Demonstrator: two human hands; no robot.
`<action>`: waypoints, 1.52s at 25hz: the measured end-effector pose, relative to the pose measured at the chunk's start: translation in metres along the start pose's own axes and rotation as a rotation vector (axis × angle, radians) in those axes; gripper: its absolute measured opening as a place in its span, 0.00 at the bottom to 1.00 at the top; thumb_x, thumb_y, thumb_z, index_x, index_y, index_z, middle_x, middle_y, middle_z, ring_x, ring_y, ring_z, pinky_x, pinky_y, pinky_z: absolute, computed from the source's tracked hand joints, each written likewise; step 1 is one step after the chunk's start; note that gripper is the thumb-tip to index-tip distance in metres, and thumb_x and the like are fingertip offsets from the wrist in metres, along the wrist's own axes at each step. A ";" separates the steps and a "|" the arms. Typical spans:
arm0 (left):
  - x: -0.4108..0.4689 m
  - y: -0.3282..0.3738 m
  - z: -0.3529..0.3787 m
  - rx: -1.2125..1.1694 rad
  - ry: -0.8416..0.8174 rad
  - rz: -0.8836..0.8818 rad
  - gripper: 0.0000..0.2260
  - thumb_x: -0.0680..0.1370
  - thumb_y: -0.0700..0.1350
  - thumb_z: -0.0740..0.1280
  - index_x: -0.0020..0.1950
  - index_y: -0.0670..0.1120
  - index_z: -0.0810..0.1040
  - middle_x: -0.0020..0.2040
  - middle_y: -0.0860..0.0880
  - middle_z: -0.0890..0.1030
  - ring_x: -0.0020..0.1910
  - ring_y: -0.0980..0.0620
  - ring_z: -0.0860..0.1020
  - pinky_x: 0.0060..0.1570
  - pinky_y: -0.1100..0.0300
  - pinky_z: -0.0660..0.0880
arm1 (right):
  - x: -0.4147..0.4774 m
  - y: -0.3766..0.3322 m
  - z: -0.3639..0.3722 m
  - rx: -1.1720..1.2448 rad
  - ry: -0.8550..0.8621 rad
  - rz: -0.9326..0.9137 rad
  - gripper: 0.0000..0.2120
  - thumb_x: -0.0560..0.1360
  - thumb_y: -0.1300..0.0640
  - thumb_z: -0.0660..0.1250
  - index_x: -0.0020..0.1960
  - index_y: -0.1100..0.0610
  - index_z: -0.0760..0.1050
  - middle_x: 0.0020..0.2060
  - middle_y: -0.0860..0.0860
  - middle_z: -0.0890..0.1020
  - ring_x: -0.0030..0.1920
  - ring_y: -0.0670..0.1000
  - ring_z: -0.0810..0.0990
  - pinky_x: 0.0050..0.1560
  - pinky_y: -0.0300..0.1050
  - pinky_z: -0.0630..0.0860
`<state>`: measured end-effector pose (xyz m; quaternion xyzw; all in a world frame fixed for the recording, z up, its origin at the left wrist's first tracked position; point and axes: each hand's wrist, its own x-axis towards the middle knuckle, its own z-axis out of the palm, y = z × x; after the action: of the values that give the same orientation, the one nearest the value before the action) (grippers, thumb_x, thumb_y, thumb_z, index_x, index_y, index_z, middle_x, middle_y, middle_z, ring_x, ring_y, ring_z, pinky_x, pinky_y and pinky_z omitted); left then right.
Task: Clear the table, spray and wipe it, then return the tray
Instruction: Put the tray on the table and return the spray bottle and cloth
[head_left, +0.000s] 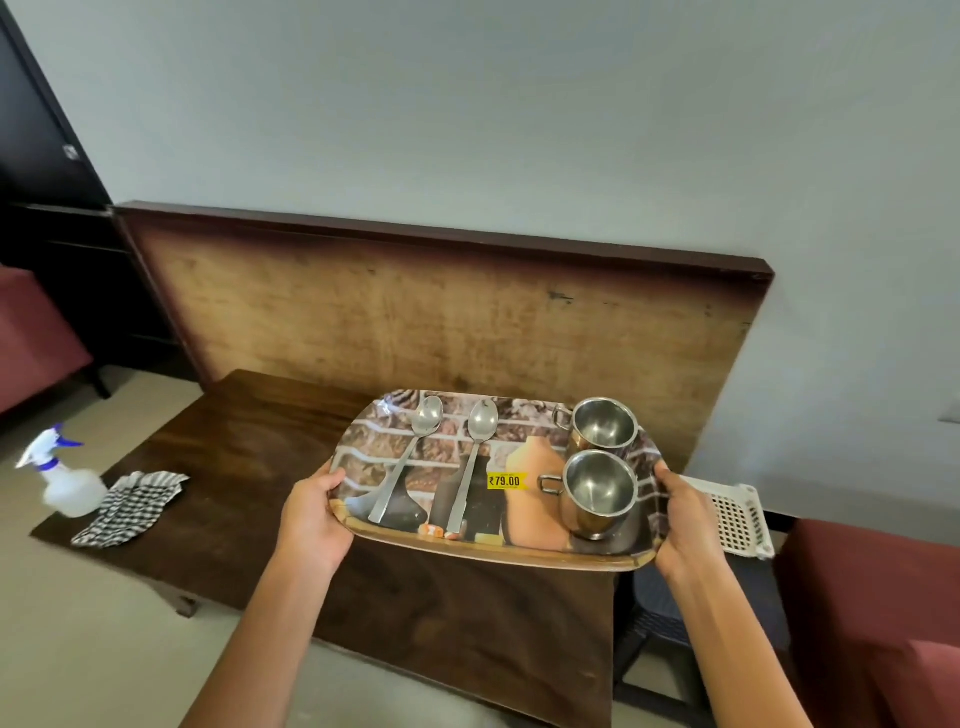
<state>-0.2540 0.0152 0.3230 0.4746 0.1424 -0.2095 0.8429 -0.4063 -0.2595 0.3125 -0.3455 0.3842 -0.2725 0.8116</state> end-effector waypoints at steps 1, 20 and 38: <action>0.009 0.008 -0.003 0.010 0.014 0.014 0.14 0.81 0.39 0.54 0.65 0.41 0.71 0.59 0.42 0.77 0.53 0.44 0.78 0.49 0.51 0.74 | 0.007 0.007 0.013 -0.002 -0.004 0.005 0.08 0.78 0.60 0.61 0.46 0.62 0.77 0.33 0.52 0.85 0.33 0.48 0.84 0.33 0.42 0.80; 0.234 0.122 -0.058 -0.050 0.102 -0.095 0.13 0.81 0.41 0.54 0.61 0.40 0.72 0.53 0.42 0.79 0.51 0.45 0.79 0.54 0.49 0.74 | 0.136 0.113 0.226 -0.141 0.088 -0.019 0.12 0.78 0.59 0.63 0.36 0.60 0.77 0.31 0.51 0.82 0.34 0.48 0.81 0.36 0.41 0.78; 0.415 0.191 -0.193 0.431 0.058 -0.338 0.16 0.80 0.33 0.55 0.65 0.42 0.72 0.58 0.42 0.78 0.54 0.45 0.78 0.54 0.48 0.74 | 0.124 0.283 0.312 -0.271 0.450 0.023 0.06 0.77 0.61 0.64 0.42 0.60 0.77 0.37 0.53 0.81 0.30 0.45 0.81 0.33 0.40 0.79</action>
<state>0.1930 0.1794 0.1840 0.6184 0.1957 -0.3588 0.6712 -0.0339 -0.0642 0.1862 -0.3774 0.5920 -0.2793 0.6551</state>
